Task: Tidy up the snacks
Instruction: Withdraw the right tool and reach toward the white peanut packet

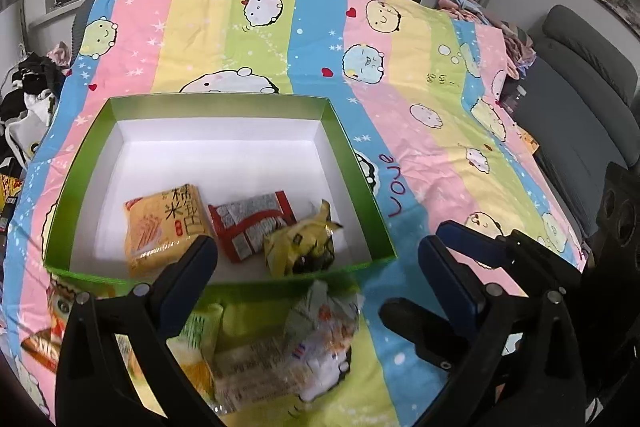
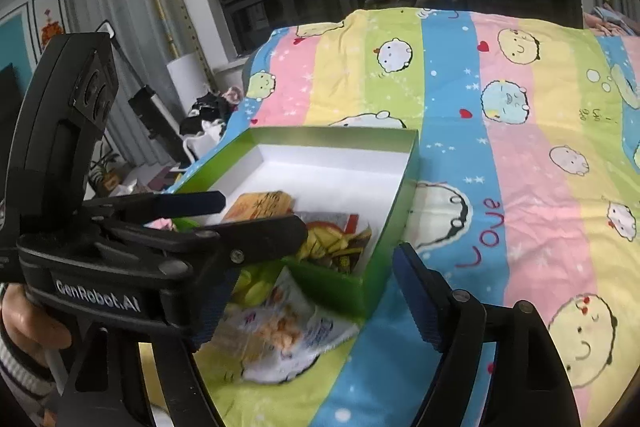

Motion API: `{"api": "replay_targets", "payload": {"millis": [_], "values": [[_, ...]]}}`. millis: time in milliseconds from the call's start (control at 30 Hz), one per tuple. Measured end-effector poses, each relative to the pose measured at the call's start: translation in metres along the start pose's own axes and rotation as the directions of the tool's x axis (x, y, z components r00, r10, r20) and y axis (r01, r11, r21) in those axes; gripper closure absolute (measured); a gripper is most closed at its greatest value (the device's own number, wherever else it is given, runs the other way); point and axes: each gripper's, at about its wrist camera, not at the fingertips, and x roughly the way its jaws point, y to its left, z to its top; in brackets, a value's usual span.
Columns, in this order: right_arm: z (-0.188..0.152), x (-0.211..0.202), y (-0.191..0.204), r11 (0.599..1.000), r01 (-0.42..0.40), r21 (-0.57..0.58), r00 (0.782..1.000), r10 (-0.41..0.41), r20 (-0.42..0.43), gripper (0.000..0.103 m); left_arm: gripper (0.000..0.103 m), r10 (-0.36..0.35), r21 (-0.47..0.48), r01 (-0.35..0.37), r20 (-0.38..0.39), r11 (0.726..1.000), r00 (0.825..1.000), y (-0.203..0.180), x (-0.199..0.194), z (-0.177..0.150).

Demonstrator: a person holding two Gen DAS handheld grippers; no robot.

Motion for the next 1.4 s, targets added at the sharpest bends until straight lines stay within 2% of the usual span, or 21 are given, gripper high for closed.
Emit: {"api": "replay_targets", "payload": {"millis": [400,567,967,1133,1400], "values": [[-0.033,-0.020,0.008,1.000,0.007,-0.011,0.998,-0.008,-0.060,0.020,0.001,0.020,-0.074,-0.019,0.009,0.997,1.000,0.024,-0.037,-0.035],[-0.043,-0.022,0.011,1.000,0.007,-0.010,0.996,-0.008,-0.088,0.020,0.001,0.021,-0.130,-0.022,-0.013,0.991,1.000,0.036,-0.043,-0.058],[-0.076,-0.017,0.014,1.000,0.002,0.024,0.989,0.002,-0.149,0.020,0.001,0.030,-0.165,-0.032,-0.018,0.986,0.999,0.040,-0.050,-0.098],[-0.084,-0.006,0.013,0.999,-0.007,0.053,0.987,0.015,-0.157,0.020,0.001,0.037,-0.135,-0.039,-0.021,0.990,0.999,0.033,-0.043,-0.105],[-0.092,0.014,0.006,0.996,-0.032,0.084,0.986,0.045,-0.158,0.020,0.001,0.037,-0.035,-0.037,-0.002,0.999,0.999,0.017,-0.030,-0.100]]}}
